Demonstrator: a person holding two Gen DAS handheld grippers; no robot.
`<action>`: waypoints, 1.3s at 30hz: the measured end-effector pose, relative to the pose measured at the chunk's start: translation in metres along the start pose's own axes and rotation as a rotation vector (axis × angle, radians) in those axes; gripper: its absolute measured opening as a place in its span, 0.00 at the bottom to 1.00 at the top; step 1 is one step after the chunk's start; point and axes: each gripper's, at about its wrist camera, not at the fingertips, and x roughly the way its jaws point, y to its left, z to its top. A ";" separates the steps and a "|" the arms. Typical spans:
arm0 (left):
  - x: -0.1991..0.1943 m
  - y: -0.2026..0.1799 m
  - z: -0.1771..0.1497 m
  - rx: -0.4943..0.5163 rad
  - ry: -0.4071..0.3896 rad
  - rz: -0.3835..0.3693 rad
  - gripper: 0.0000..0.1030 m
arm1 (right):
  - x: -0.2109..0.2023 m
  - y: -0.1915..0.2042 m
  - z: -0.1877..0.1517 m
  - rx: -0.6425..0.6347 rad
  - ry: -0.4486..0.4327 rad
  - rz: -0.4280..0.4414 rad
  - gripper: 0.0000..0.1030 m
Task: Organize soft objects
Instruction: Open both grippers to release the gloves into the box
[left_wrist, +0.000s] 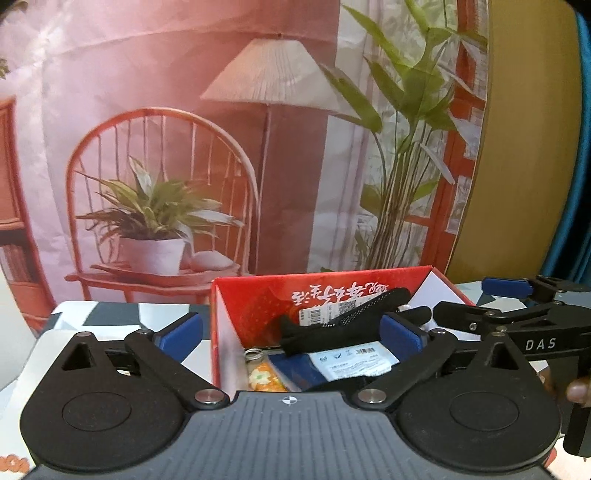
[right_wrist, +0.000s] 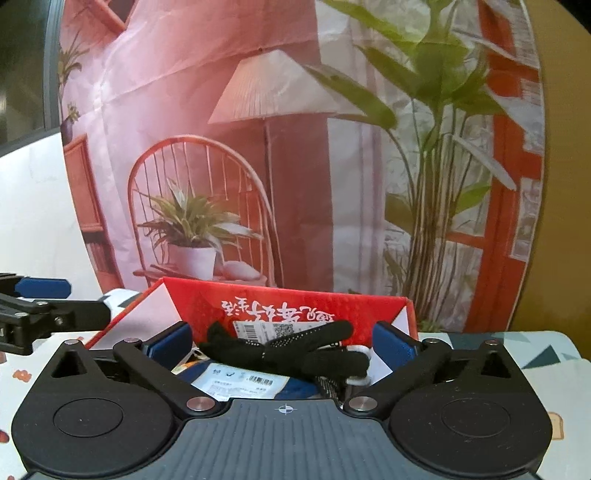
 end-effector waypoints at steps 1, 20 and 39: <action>-0.005 0.000 -0.002 0.001 -0.006 0.008 1.00 | -0.005 0.001 -0.002 0.001 -0.009 -0.005 1.00; -0.070 0.009 -0.038 -0.097 -0.019 0.113 1.00 | -0.081 0.004 -0.046 0.120 -0.066 0.002 1.00; -0.081 0.014 -0.099 -0.035 0.084 0.123 1.00 | -0.106 0.028 -0.106 0.107 0.049 0.069 1.00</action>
